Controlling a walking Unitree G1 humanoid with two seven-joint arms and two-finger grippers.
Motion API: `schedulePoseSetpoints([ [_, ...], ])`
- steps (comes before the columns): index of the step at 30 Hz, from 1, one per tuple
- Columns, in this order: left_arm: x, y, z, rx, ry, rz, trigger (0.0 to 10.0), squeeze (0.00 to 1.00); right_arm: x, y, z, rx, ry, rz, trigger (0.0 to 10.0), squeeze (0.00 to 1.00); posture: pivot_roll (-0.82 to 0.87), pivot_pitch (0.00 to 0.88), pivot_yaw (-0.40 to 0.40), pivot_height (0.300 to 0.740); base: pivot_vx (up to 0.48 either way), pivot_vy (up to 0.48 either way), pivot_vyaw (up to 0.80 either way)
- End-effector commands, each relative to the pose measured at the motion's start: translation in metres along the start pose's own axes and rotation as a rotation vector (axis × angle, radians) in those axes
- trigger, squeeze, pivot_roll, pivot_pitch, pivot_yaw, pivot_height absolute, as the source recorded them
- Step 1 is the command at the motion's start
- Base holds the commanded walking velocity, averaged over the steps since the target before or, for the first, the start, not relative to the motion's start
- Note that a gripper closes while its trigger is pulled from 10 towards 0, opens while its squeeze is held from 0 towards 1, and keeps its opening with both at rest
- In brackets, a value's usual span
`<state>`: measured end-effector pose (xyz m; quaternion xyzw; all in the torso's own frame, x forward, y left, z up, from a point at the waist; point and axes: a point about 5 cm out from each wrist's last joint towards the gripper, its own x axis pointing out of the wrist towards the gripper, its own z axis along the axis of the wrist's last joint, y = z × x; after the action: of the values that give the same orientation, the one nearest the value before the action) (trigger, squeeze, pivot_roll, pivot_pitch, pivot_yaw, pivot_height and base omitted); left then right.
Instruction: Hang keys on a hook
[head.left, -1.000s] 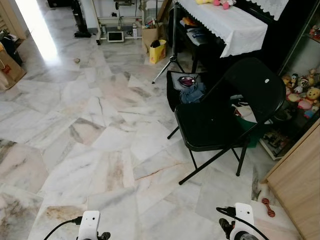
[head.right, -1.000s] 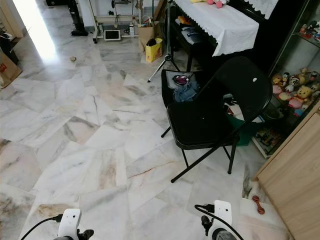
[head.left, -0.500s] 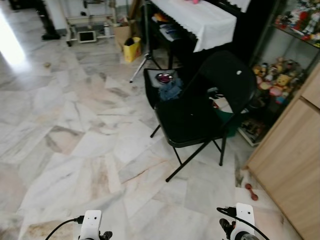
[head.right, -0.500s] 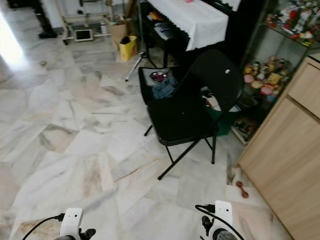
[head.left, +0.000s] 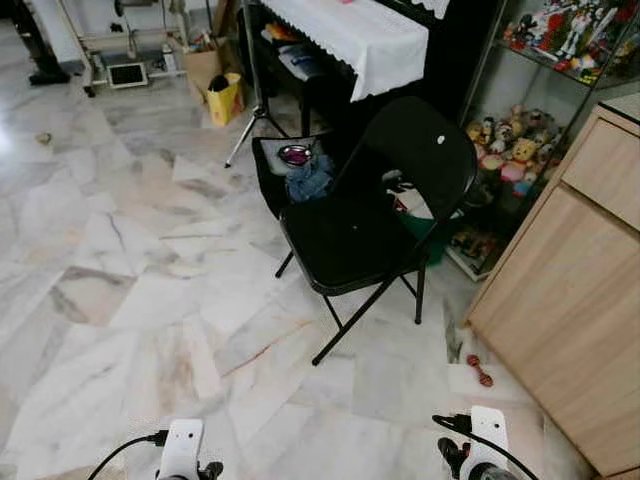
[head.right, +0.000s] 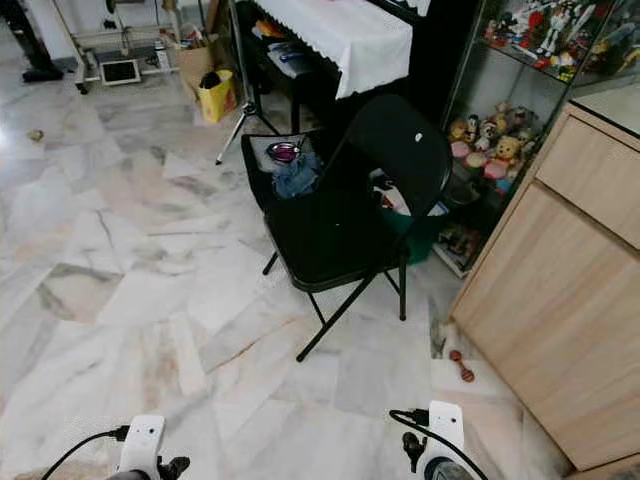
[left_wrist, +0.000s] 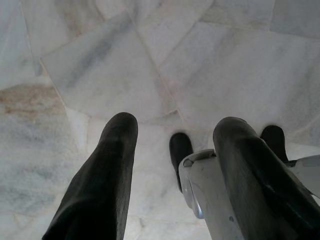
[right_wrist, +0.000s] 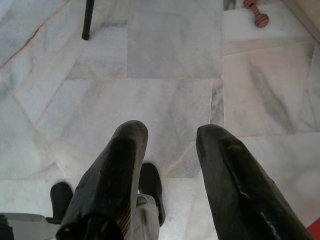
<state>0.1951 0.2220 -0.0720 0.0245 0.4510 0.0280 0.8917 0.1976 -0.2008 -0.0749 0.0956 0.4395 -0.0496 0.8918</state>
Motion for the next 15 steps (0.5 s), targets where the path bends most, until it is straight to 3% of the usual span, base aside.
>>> schedulePoseSetpoints([
  [1, -0.0002, 0.0, -0.0022, 0.001, 0.008, 0.005, 10.0, 0.0, -0.0003, -0.0013, -0.0015, 0.0, 0.009, -0.005, 10.0, 0.0, 0.1, 0.035, -0.036, 0.74, 0.0, 0.0, -0.74],
  [15, -0.0006, 0.0015, -0.0022, 0.017, -0.005, 0.03, 10.0, 0.0, -0.0005, -0.0031, -0.0009, -0.005, 0.011, -0.012, 10.0, 0.0, 0.09, 0.048, -0.038, 0.74, 0.0, -0.045, -0.74],
])
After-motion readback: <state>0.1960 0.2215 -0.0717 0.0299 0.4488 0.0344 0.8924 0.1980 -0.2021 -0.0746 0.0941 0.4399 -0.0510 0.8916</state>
